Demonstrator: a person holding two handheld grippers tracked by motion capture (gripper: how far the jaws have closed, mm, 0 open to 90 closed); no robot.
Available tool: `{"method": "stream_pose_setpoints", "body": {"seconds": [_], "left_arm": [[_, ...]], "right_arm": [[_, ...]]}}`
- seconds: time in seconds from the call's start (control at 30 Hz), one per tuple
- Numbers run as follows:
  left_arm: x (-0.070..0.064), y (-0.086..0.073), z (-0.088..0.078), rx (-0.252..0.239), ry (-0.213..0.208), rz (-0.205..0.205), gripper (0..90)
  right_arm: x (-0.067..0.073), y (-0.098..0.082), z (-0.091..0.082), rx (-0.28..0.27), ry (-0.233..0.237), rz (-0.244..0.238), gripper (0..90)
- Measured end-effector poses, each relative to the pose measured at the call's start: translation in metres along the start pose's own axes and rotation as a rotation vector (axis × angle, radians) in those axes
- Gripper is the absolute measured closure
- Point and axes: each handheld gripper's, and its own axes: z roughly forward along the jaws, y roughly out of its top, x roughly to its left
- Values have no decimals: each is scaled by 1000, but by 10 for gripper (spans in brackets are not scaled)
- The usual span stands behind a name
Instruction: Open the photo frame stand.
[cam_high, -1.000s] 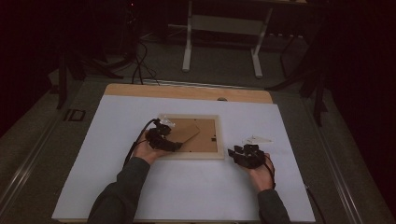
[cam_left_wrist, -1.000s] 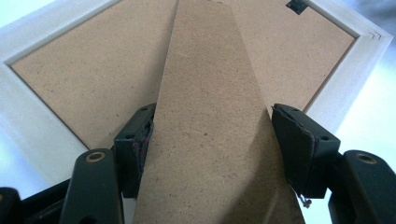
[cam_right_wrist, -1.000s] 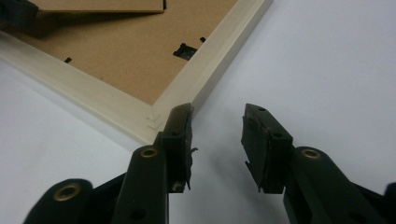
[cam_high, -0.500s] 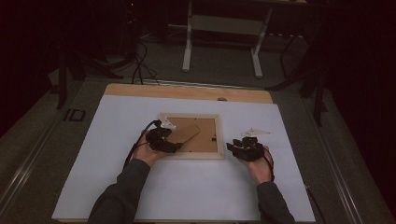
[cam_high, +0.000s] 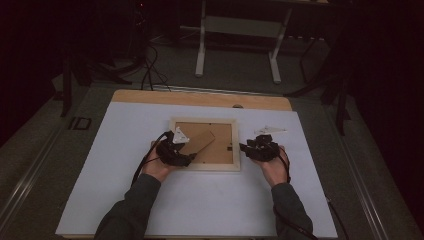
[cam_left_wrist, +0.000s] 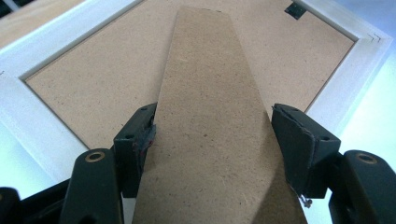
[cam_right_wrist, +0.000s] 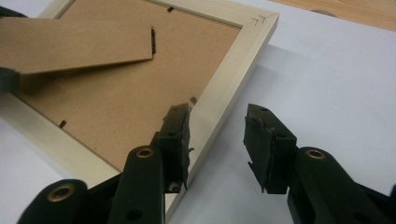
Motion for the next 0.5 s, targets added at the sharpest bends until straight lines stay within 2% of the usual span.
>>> {"method": "stream_pose_setpoints", "body": {"seconds": [0.2, 0.3, 0.33, 0.5], "left_arm": [[-6, -1, -4, -15, 31, 36, 370], [-7, -1, -4, -18, 37, 41, 370], [-10, -1, -6, -29, 50, 63, 371], [-13, -1, -8, -41, 69, 85, 370]], "right_arm": [[0, 9, 3, 6, -8, -6, 587], [0, 11, 3, 9, -10, -8, 585], [-2, 16, 5, 14, -16, -6, 583], [-4, 20, 7, 20, -18, 0, 577]]}}
